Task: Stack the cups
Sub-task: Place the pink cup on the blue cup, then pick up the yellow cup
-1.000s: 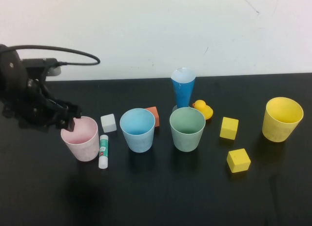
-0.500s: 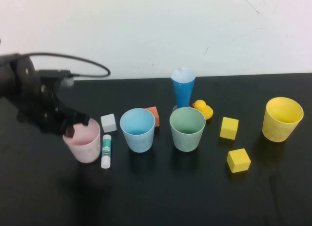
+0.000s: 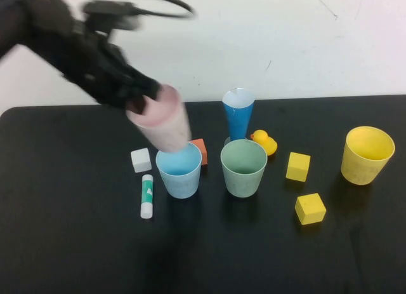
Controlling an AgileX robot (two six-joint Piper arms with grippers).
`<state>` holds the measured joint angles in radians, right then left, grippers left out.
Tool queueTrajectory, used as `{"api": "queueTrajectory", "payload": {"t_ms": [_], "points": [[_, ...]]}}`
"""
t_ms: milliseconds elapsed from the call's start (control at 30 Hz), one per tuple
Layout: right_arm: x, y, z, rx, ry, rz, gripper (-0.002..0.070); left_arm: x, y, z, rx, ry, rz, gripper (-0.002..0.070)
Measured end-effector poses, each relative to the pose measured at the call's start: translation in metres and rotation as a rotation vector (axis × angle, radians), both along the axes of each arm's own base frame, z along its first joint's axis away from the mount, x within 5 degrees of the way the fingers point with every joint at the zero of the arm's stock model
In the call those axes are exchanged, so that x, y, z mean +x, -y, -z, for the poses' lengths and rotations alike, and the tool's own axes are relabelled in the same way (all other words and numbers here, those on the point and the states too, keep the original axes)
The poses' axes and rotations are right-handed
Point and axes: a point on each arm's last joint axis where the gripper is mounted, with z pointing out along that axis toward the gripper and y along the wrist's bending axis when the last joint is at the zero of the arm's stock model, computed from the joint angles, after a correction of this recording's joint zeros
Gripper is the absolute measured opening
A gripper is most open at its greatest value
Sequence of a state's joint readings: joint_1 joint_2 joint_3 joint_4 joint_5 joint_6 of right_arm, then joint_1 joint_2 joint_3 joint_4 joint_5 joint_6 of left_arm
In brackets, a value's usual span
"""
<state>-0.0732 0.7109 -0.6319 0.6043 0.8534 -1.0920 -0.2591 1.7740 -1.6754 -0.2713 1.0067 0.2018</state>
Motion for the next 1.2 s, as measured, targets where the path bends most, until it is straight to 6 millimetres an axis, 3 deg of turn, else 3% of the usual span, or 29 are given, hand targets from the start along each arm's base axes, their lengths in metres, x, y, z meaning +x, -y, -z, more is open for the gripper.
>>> {"api": "queueTrajectory", "payload": {"t_ms": [167,400,500,633,700,833,900,1067,1200], "points": [[0.0,0.0,0.0,0.002,-0.001,-0.001,-0.0003,0.003,0.029,0.022,0.061,-0.023,0.017,0.0008],[-0.002,-0.001,0.001,0.006,-0.022,-0.016,-0.0003,0.014,0.03,0.038,0.141,-0.005,-0.02,0.002],[-0.001,-0.002,0.002,0.012,-0.037,-0.022,-0.0003,0.015,0.029,0.038,0.145,0.008,-0.02,0.0091],[0.006,-0.002,0.006,0.03,-0.077,-0.023,-0.0003,0.015,0.03,0.036,0.133,0.012,-0.024,0.0256],[0.011,-0.002,0.009,0.036,-0.099,-0.019,-0.0003,0.015,0.03,0.03,0.116,0.028,-0.047,0.0276],[0.026,0.0,0.016,0.042,-0.138,0.001,-0.0003,0.004,0.024,-0.007,0.067,0.163,-0.09,0.018],[0.034,0.001,0.015,0.042,-0.155,0.004,-0.0003,-0.009,0.017,-0.041,0.034,0.279,-0.098,0.009],[0.066,0.003,0.003,0.034,-0.16,-0.006,0.0033,-0.067,-0.007,-0.127,-0.054,0.556,-0.12,0.0013],[0.099,0.006,-0.009,0.028,-0.152,-0.009,0.0181,-0.12,-0.027,-0.161,-0.108,0.726,-0.134,0.0004]]}}
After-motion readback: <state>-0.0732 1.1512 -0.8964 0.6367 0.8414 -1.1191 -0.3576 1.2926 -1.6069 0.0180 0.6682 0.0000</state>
